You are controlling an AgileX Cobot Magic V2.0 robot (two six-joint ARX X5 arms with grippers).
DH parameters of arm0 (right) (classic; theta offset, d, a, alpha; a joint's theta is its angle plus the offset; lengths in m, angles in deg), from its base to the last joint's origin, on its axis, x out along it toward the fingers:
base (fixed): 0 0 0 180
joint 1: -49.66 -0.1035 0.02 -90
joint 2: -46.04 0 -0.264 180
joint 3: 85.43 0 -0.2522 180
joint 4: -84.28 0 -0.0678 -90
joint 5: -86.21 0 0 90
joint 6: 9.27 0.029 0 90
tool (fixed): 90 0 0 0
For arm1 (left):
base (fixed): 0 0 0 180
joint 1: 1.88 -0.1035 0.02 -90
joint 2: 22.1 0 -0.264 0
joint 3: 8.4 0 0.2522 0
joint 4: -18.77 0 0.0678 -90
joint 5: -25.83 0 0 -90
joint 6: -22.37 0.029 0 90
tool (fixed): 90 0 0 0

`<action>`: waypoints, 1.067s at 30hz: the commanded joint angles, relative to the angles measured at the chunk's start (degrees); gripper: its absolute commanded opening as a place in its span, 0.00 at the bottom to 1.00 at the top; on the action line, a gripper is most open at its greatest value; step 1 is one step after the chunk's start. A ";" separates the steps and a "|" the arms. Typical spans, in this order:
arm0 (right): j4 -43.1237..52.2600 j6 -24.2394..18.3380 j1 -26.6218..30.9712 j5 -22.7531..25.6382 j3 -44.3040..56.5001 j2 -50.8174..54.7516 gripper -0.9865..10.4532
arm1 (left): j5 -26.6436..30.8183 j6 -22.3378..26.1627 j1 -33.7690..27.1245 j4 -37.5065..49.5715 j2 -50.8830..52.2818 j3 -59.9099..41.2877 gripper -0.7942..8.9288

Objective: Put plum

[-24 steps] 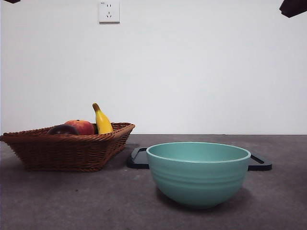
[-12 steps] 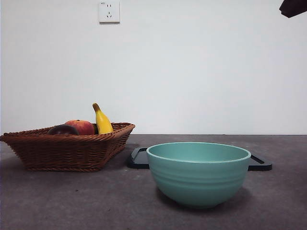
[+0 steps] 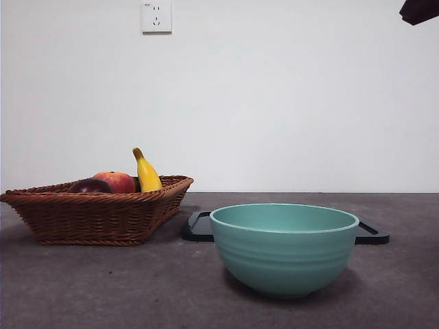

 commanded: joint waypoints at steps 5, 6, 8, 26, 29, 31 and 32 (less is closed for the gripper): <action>0.55 0.57 -0.48 0.04 -1.03 -0.31 0.09 | 2.23 -1.88 -1.31 0.55 8.50 -12.31 0.09; 0.55 0.57 -0.48 0.04 -1.03 -0.31 0.09 | 2.23 -2.05 -1.38 0.59 9.25 -13.75 0.09; 0.55 0.57 -0.48 0.04 -1.03 -0.31 0.09 | 2.25 -2.60 -1.40 0.59 10.71 -16.81 0.09; 0.52 0.57 -0.48 0.04 -1.01 -0.31 0.09 | 2.27 -6.34 -1.49 -0.96 16.06 -29.40 0.09; 0.55 0.57 -0.48 0.04 -1.03 -0.31 0.09 | 2.27 -6.32 -1.49 -2.93 16.06 -29.40 0.09; 0.55 0.57 -0.48 0.04 -1.01 -0.31 0.09 | 2.27 -6.32 -1.49 -4.28 16.06 -29.40 0.09; 0.55 0.57 -0.48 0.04 -1.03 -0.31 0.09 | 2.27 -6.32 -1.49 -5.51 16.06 -29.40 0.09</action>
